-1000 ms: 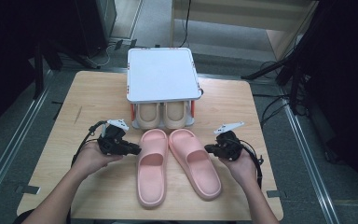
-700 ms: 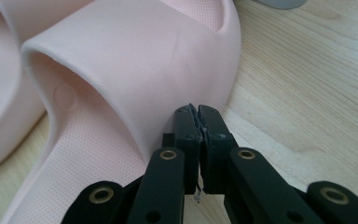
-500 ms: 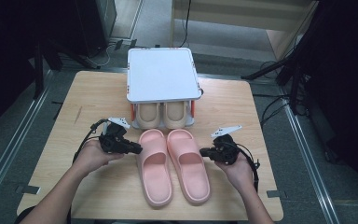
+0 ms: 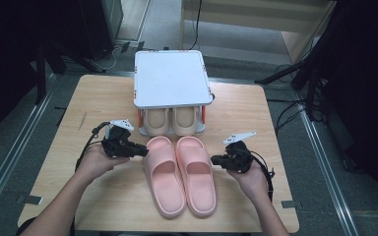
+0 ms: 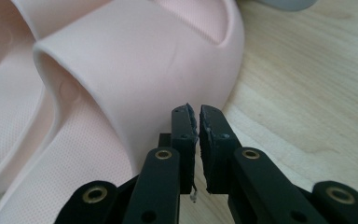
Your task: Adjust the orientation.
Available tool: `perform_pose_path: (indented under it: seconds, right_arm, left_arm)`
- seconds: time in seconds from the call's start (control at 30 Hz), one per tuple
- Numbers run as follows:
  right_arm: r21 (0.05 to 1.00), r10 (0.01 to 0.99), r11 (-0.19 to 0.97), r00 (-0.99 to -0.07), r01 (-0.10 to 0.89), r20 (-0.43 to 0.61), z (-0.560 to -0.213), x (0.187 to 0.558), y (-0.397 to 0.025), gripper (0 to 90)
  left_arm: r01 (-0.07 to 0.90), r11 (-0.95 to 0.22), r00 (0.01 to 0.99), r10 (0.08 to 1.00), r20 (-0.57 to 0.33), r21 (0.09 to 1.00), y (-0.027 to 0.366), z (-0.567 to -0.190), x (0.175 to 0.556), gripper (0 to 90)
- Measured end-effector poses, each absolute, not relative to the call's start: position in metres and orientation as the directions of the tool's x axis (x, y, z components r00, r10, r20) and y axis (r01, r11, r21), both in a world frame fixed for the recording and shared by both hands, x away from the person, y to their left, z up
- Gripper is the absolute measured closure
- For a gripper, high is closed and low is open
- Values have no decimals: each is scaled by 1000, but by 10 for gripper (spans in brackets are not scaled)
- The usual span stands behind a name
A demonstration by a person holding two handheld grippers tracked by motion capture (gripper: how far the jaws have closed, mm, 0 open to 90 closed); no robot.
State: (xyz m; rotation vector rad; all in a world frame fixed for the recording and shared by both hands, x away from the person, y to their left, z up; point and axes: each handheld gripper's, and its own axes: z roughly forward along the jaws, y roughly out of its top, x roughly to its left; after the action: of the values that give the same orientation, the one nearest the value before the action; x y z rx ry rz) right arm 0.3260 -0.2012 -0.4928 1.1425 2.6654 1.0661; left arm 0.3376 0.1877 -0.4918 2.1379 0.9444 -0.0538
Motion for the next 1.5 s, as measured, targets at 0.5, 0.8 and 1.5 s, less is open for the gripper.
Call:
perform_pose_path:
  seconds: [0.5,0.8,1.5]
  right_arm:
    - [738,633,348,-726,578,270,-460,284,-197,816]
    - [748,610,352,-744,562,272,-468,262,-175,783]
    - [725,603,372,-745,580,286,-495,263,-143,491]
  left_arm:
    - [634,-440,727,619,-297,635,176,-498,351,739]
    - [658,-443,721,604,-339,609,174,-501,353,768]
    - [651,-378,710,611,-351,658,192,-487,348,669]
